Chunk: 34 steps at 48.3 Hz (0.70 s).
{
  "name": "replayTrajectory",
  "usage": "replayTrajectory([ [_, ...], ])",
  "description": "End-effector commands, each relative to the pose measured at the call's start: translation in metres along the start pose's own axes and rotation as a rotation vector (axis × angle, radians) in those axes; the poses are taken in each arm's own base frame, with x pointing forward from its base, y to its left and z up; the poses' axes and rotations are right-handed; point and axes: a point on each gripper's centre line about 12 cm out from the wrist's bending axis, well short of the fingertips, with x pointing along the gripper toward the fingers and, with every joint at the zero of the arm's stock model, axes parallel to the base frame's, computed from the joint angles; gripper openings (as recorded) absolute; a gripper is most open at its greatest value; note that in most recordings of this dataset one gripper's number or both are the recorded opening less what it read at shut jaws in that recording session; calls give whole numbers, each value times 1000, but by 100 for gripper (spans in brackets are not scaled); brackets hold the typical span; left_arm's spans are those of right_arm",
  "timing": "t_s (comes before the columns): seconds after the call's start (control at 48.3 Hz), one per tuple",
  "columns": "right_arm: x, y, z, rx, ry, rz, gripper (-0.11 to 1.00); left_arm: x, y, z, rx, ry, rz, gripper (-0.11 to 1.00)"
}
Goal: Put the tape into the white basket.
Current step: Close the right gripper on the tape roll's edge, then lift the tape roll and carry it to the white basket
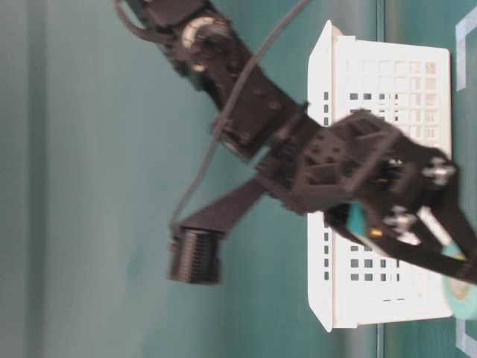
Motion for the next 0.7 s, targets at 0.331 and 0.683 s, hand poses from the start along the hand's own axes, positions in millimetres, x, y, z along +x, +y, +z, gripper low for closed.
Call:
replayTrajectory([
  [0.331,-61,5,43,-10,-100,7,68,0,0,6,1,-15,3,-11],
  [0.683,-71,4,47,-11,-117,4,68,0,0,6,1,-15,3,-11],
])
